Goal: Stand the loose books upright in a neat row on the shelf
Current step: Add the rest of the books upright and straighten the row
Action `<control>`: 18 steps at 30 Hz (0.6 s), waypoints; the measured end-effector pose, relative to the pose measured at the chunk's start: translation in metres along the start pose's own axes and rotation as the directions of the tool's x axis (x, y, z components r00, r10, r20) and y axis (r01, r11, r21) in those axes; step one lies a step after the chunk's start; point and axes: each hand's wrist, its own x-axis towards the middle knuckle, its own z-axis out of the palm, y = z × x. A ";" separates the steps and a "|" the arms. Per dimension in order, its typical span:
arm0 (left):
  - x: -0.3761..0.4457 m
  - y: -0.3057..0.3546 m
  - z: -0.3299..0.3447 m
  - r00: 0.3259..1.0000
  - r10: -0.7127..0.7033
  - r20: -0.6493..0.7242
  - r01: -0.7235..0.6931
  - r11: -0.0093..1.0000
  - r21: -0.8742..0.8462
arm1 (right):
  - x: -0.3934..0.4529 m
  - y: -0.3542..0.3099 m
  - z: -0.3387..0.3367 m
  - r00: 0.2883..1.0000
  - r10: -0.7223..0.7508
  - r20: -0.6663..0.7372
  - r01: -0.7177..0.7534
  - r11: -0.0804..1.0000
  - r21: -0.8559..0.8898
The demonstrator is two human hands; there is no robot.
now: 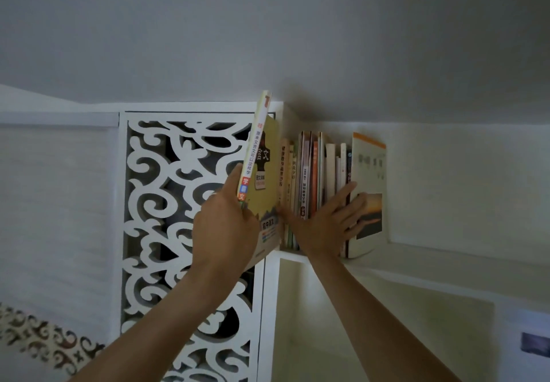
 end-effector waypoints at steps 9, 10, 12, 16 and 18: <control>0.002 -0.004 0.007 0.999 0.043 -0.016 -0.042 0.998 0.038 | 0.000 -0.007 0.004 1.000 0.000 -0.008 0.000 1.000 -0.007; 0.002 -0.005 0.007 0.999 0.042 -0.018 -0.042 0.999 0.027 | 0.000 -0.008 0.005 1.000 -0.012 -0.016 0.012 1.000 -0.009; 0.001 -0.006 0.008 0.999 0.036 -0.023 -0.036 0.999 0.014 | 0.000 -0.007 0.007 0.999 -0.043 -0.027 0.043 0.999 -0.003; -0.002 -0.006 0.014 0.999 0.033 -0.030 -0.034 0.999 -0.024 | 0.003 -0.001 0.008 0.995 -0.075 -0.071 0.075 0.997 -0.004; -0.004 -0.006 0.019 1.000 0.025 -0.019 -0.026 0.999 -0.036 | 0.007 0.006 0.006 0.993 -0.087 -0.074 0.086 0.996 -0.023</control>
